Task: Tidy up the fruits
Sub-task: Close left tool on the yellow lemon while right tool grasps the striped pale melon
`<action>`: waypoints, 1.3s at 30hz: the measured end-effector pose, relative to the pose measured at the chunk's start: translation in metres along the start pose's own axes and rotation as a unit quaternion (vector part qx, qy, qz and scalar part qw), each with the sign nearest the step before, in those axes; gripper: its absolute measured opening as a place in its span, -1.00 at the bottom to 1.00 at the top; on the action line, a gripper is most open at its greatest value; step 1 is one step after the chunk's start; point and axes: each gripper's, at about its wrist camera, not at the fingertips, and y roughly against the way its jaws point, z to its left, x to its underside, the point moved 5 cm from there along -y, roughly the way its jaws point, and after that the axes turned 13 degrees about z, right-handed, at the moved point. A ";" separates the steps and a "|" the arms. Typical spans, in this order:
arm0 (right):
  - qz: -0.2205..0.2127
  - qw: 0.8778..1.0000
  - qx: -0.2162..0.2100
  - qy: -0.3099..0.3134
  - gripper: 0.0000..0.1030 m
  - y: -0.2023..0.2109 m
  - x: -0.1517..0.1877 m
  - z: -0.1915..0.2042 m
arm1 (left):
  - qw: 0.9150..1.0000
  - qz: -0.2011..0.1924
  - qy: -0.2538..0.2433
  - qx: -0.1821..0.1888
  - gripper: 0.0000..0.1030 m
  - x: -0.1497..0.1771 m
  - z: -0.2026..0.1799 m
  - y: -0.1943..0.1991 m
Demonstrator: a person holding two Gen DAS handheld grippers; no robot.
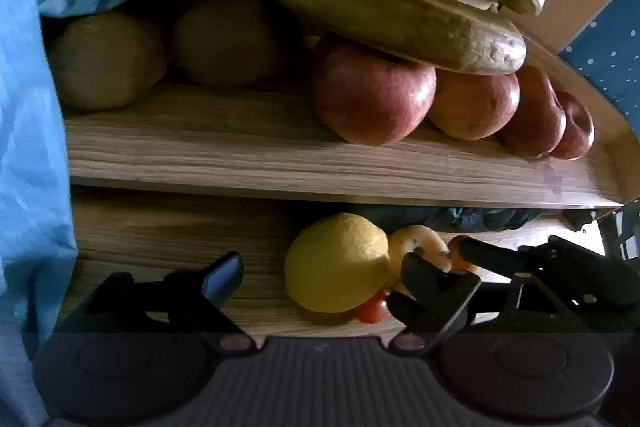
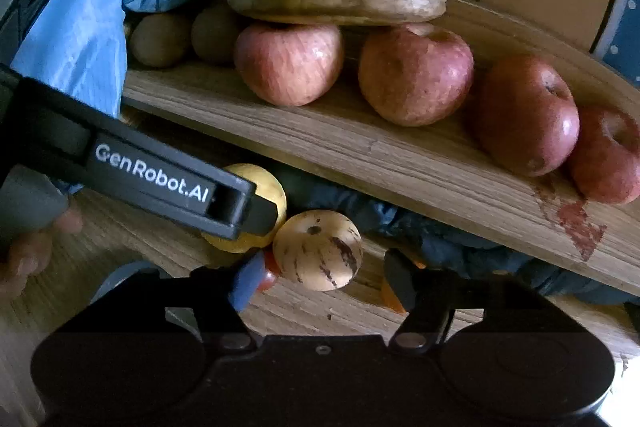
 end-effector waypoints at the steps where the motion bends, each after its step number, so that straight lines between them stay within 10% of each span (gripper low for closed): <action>1: 0.001 1.000 -0.001 0.000 0.29 -0.001 -0.001 0.000 | 1.000 0.001 0.000 0.002 0.69 0.000 -0.001 -0.001; 39: 0.013 0.998 -0.054 -0.039 0.06 -0.005 0.001 -0.025 | 0.997 0.020 0.037 0.071 0.24 -0.006 0.006 -0.019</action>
